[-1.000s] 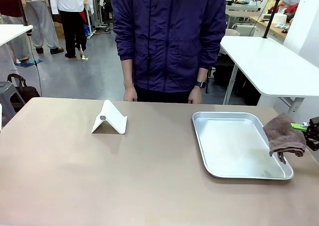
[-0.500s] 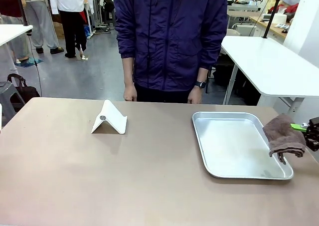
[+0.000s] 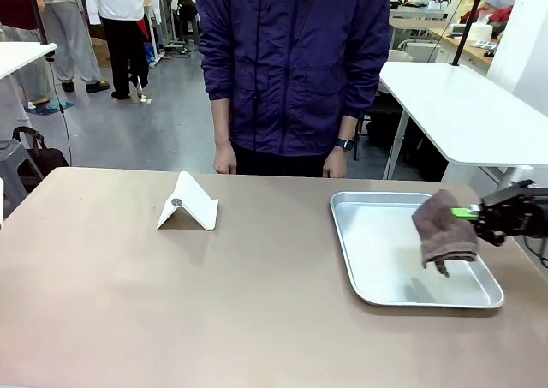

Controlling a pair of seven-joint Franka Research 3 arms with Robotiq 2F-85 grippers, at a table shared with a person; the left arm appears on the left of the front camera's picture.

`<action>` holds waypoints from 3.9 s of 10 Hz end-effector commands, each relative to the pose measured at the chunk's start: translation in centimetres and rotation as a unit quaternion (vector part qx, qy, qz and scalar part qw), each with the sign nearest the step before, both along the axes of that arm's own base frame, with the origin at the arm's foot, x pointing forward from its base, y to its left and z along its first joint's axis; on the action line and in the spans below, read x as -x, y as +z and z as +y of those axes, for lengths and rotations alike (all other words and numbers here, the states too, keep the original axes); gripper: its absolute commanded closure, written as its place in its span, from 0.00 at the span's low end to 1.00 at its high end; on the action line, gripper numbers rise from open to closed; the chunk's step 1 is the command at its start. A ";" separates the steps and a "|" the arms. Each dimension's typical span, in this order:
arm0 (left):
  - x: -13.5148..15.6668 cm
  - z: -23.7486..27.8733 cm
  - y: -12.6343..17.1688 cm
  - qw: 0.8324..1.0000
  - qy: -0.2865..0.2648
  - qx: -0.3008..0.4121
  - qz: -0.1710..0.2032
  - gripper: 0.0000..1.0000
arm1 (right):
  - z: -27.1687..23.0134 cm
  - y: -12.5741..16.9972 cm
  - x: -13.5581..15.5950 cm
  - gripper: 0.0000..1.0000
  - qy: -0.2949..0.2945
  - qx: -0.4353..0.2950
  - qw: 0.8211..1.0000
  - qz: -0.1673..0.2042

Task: Clean the surface of the table.
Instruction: Clean the area not pointed to by the person.

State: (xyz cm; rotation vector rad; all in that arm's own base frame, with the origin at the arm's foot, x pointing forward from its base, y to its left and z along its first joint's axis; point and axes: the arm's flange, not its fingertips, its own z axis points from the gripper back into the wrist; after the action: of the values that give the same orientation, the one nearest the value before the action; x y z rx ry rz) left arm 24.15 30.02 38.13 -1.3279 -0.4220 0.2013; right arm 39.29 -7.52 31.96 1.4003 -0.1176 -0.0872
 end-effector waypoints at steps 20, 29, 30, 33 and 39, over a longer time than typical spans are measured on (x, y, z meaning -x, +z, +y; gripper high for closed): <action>0.2 -0.2 0.3 1.000 -0.004 0.000 -0.001 0.78 | 16.5 -6.3 -5.0 0.90 -0.008 0.338 0.938 -0.070; 0.2 -0.2 0.3 1.000 -0.004 0.000 -0.001 0.78 | 2.9 -5.7 -4.5 0.90 -0.187 0.303 0.934 -0.007; 0.2 -0.2 0.3 1.000 -0.004 0.000 -0.001 0.78 | 2.3 -5.8 -4.3 0.90 -0.195 0.296 0.935 -0.005; 0.2 -0.2 0.3 1.000 -0.004 0.000 -0.001 0.78 | 1.2 -4.8 -3.6 0.90 -0.162 0.203 0.966 -0.003; 0.2 -0.2 0.3 1.000 -0.004 0.000 -0.001 0.78 | -3.2 1.4 3.7 0.90 0.048 -0.067 0.997 -0.011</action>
State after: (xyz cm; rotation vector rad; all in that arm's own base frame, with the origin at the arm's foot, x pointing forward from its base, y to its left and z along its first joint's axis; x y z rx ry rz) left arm 24.14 30.03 38.15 -1.3273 -0.4226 0.2011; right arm 36.05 -9.92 32.84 1.5193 -0.1127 -0.0680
